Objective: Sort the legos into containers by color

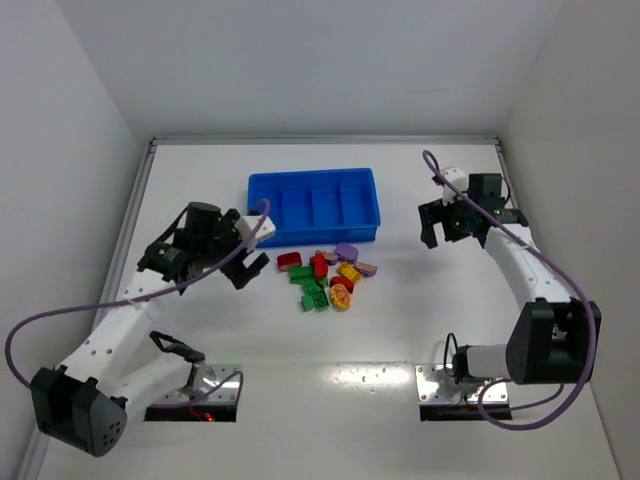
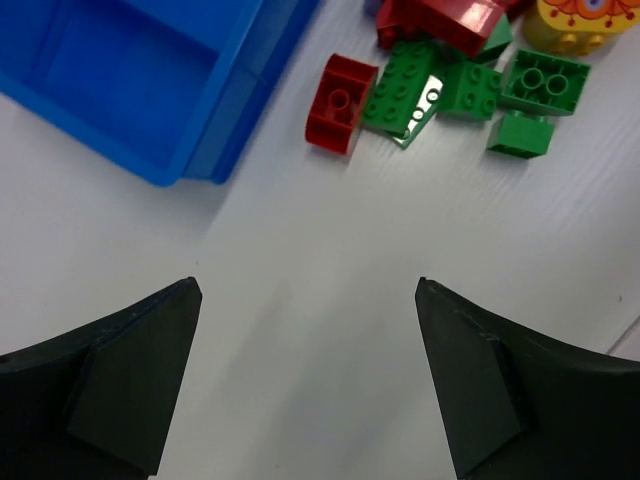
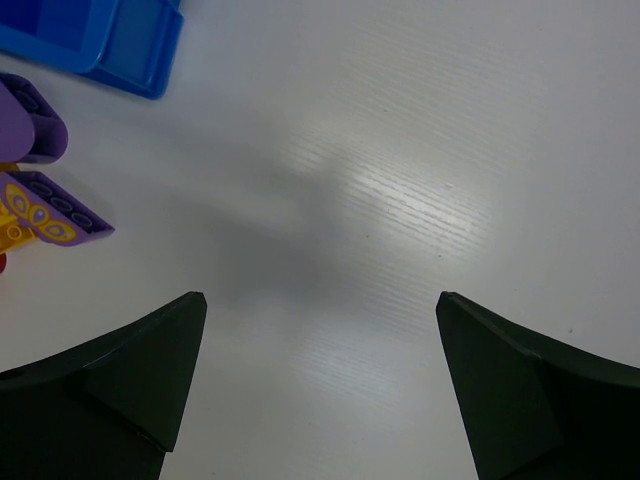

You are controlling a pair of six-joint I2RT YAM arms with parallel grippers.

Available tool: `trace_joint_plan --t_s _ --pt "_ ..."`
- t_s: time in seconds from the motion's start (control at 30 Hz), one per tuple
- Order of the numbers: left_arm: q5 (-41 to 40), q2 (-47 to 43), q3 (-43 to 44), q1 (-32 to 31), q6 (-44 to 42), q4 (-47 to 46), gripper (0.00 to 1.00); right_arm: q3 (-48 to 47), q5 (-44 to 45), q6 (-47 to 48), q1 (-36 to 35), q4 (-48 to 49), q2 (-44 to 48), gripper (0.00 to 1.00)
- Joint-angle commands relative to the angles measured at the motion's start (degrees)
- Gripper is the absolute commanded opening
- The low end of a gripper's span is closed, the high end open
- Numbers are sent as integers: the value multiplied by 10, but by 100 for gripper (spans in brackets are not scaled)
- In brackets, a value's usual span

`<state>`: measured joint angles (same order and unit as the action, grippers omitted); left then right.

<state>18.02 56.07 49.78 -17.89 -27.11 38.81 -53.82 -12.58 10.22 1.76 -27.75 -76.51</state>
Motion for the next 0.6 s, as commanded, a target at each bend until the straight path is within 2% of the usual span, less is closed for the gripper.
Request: trace_joint_plan --t_s 0.0,0.1,0.33,0.57 --pt "2 16 -17 -35 -49 -52 95 -22 -15 -8 3 7 -15 99" --pt "2 36 -31 -53 -95 -86 90 -27 -20 -3 -3 7 -21 99" --pt "49 97 -45 -66 -162 -141 88 -44 -20 -3 -3 1 -43 99" --pt "72 194 7 -72 -180 -160 87 -44 -20 -3 -3 1 -49 98"
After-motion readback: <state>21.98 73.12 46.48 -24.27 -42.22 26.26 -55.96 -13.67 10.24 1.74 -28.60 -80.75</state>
